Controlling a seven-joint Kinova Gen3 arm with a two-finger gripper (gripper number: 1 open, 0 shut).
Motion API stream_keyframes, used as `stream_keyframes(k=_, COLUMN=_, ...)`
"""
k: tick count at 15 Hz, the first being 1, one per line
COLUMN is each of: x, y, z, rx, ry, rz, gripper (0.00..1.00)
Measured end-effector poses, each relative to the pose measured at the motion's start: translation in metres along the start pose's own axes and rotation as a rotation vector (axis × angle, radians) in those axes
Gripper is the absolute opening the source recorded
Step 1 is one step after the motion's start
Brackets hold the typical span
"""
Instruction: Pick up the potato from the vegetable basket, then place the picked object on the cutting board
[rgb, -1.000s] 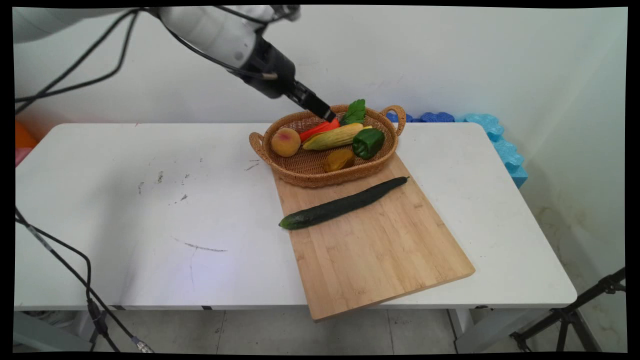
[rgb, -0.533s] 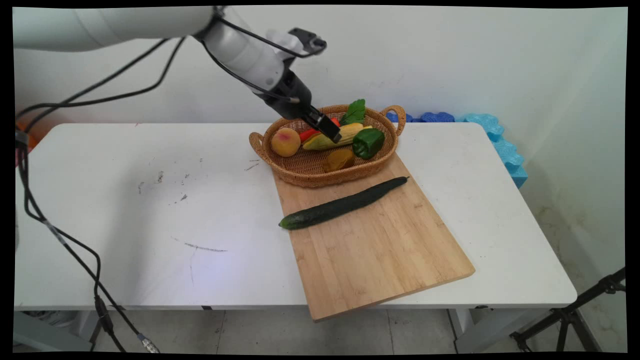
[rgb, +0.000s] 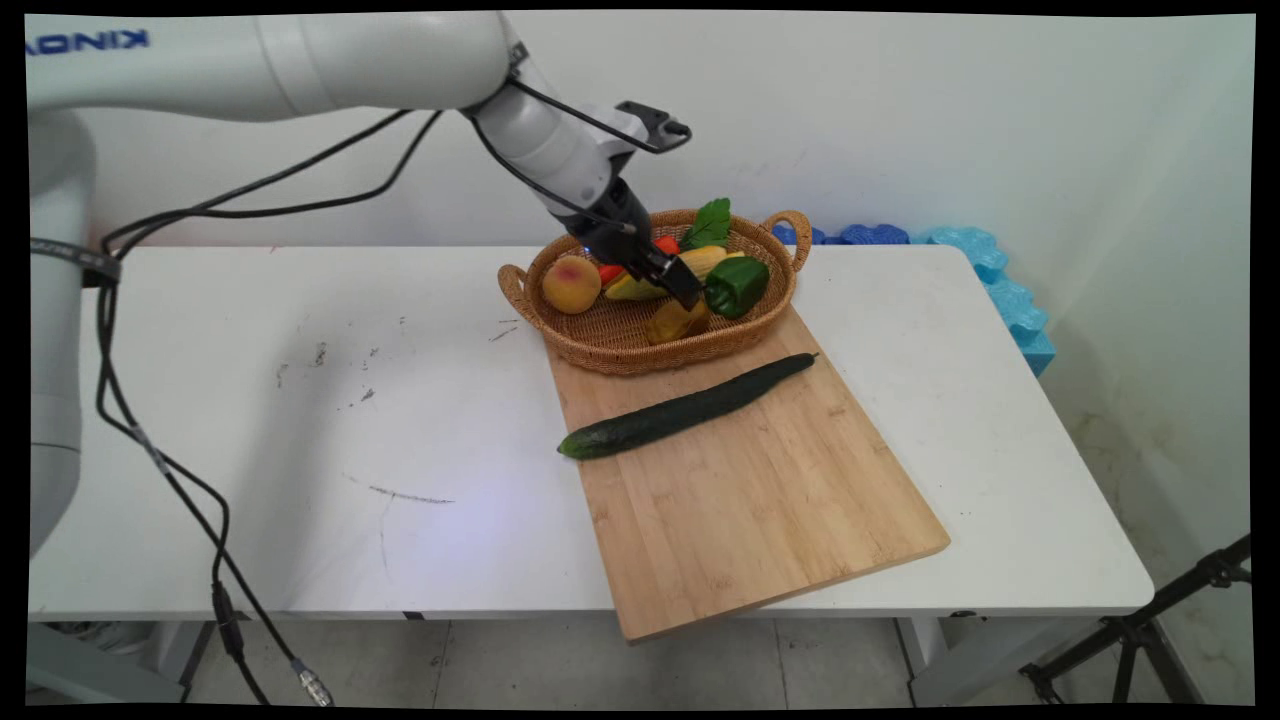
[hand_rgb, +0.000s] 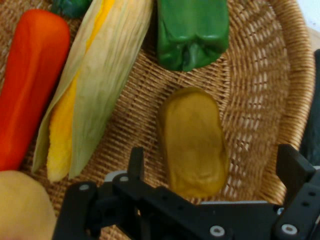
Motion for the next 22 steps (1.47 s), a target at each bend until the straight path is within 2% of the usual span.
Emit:
stream_keyframes(k=6, x=0.015, y=-0.004, z=0.038, rx=0.013, ry=-0.041, rz=-0.031, gripper=1.0)
stream_keyframes(k=14, x=0.021, y=-0.005, z=0.059, rx=0.018, ry=-0.078, rz=-0.047, gripper=1.0)
stream_keyframes(k=15, x=0.022, y=-0.004, z=0.061, rx=0.017, ry=-0.08, rz=-0.047, gripper=0.0)
stream_keyframes(k=22, x=0.026, y=-0.002, z=0.059, rx=0.011, ry=-0.08, rz=-0.001, gripper=0.0)
